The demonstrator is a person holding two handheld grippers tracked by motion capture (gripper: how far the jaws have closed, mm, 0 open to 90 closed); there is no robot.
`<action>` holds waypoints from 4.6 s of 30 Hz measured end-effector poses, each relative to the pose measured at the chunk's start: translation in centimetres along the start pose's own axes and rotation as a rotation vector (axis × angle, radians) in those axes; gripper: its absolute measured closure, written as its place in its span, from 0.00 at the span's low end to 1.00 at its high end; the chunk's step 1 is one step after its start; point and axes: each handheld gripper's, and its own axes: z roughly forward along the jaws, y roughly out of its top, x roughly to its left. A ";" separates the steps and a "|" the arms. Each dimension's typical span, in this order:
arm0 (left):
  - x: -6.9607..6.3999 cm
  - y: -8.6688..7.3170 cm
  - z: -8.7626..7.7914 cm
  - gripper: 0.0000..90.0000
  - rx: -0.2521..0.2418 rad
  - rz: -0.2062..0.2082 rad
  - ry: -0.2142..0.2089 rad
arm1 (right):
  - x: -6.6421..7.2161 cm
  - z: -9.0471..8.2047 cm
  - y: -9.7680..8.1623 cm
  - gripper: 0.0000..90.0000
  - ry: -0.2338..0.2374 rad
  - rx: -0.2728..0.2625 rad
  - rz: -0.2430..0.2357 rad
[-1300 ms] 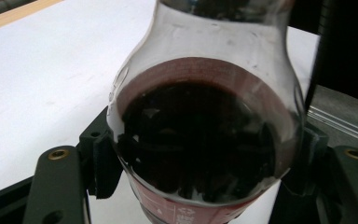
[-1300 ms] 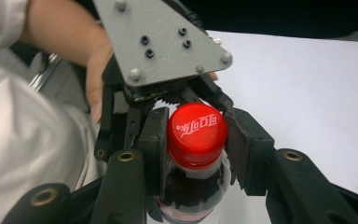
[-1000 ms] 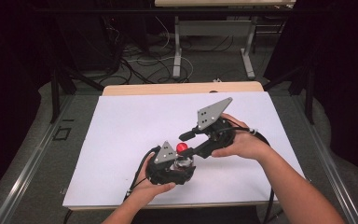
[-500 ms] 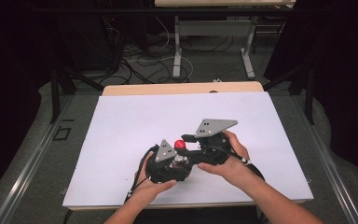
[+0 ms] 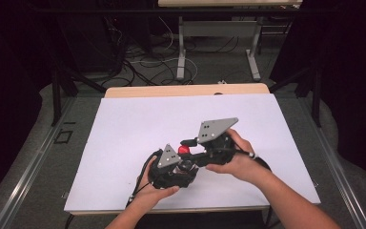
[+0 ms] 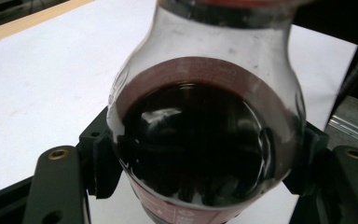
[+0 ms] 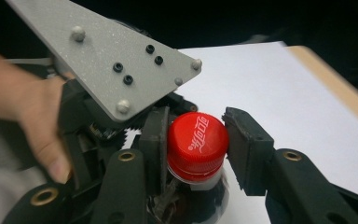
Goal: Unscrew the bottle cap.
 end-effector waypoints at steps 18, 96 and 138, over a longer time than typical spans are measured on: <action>0.0 0.1 0.3 0.33 0.023 0.025 -0.039 | -2.5 -0.8 0.8 0.56 0.241 0.062 -0.098; 0.0 -0.3 0.3 0.33 0.011 -0.100 0.148 | 1.5 0.6 0.8 0.61 -0.196 0.024 0.267; -0.3 0.3 0.0 0.33 0.018 0.067 -0.096 | -1.1 -1.4 1.7 0.57 0.227 0.128 -0.104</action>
